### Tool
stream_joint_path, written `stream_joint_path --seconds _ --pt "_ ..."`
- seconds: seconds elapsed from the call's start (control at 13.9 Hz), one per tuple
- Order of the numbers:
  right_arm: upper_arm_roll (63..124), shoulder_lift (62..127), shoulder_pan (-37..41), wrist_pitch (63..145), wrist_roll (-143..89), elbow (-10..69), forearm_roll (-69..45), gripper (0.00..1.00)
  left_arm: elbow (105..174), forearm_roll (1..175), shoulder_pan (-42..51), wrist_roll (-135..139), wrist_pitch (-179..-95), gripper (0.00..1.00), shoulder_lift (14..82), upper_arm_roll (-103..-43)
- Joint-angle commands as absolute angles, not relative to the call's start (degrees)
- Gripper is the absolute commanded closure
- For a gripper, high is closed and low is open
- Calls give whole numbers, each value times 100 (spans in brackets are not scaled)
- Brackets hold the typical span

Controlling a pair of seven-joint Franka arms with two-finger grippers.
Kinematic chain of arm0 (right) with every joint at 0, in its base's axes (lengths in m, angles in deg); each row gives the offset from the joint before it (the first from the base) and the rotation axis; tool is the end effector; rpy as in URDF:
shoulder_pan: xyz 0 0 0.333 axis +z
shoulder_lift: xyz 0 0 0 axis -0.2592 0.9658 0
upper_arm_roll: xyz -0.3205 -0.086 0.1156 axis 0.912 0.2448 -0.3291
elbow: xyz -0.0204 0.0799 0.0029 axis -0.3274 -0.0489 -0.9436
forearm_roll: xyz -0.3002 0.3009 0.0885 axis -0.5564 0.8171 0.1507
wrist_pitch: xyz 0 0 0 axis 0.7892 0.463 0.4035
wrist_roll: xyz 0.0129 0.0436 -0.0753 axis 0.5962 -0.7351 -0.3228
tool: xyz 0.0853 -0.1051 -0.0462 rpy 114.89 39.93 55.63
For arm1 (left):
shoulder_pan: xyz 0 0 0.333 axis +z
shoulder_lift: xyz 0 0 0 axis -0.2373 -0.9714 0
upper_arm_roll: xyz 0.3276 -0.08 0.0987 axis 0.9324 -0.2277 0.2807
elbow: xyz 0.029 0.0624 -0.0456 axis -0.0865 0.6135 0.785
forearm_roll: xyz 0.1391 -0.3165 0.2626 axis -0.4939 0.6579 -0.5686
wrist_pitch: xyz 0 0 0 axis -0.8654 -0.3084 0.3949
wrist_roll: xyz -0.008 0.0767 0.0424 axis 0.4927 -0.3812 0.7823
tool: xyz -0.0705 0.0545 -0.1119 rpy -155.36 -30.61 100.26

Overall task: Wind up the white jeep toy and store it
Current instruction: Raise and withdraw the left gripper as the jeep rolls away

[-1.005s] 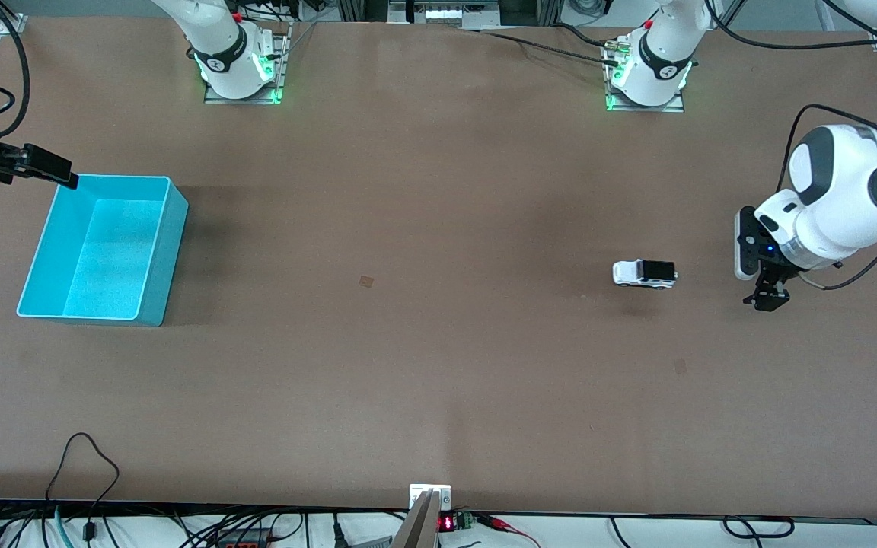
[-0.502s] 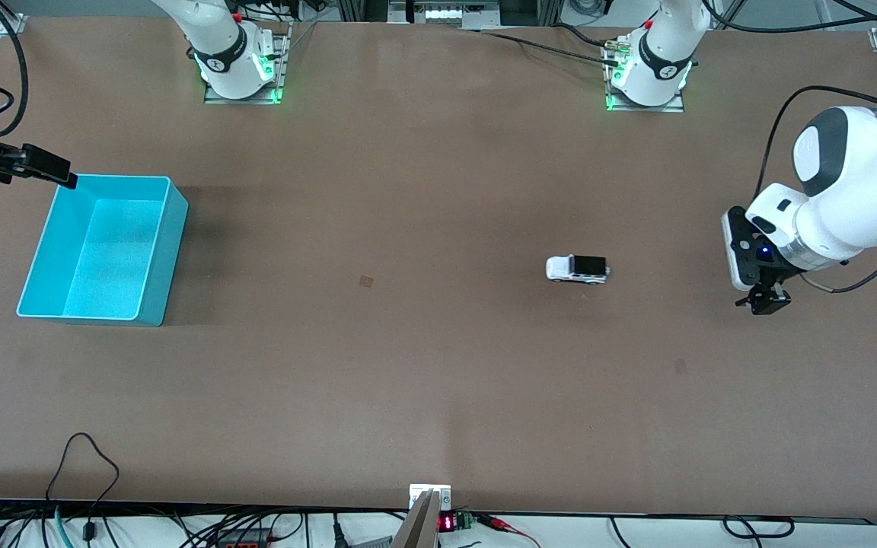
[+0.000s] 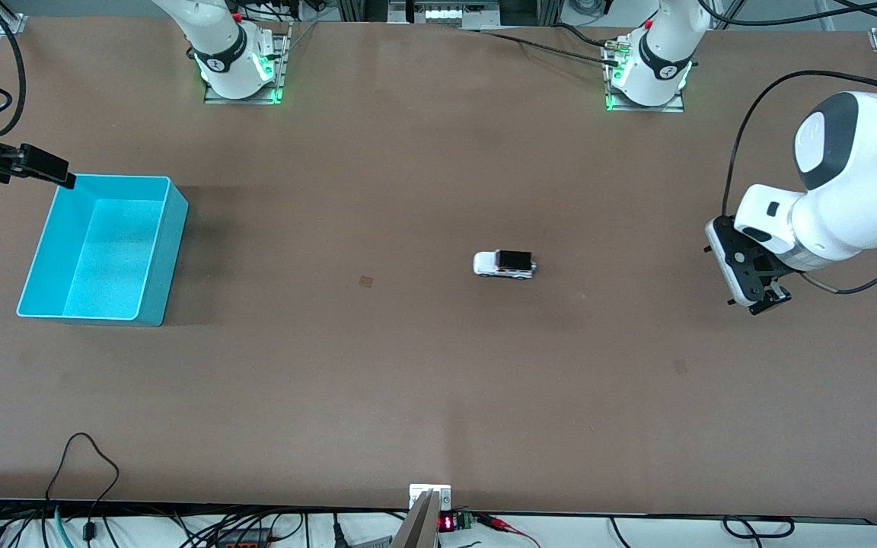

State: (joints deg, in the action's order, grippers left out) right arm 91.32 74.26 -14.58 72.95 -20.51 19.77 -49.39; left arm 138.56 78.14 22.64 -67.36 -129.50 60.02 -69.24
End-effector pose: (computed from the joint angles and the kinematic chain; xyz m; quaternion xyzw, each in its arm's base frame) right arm 0.5987 -0.0328 0.5899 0.9966 -0.0402 -0.0716 0.0081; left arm 0.6656 -0.0526 0.4243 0.8258 -0.5628 -0.0093 0.0335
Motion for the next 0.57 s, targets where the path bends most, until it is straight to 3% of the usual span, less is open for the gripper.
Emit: stream_joint_path --seconds 0.0,0.5 --pt "9136 7430 -1476 7223 -2040 1942 -4936 0 13573 7933 1883 -6061 -12693 0 5910 -6577" --pt "9136 7430 -1476 7223 -2040 1942 -4927 0 13211 7898 1909 -4261 -12657 0 5849 -6480"
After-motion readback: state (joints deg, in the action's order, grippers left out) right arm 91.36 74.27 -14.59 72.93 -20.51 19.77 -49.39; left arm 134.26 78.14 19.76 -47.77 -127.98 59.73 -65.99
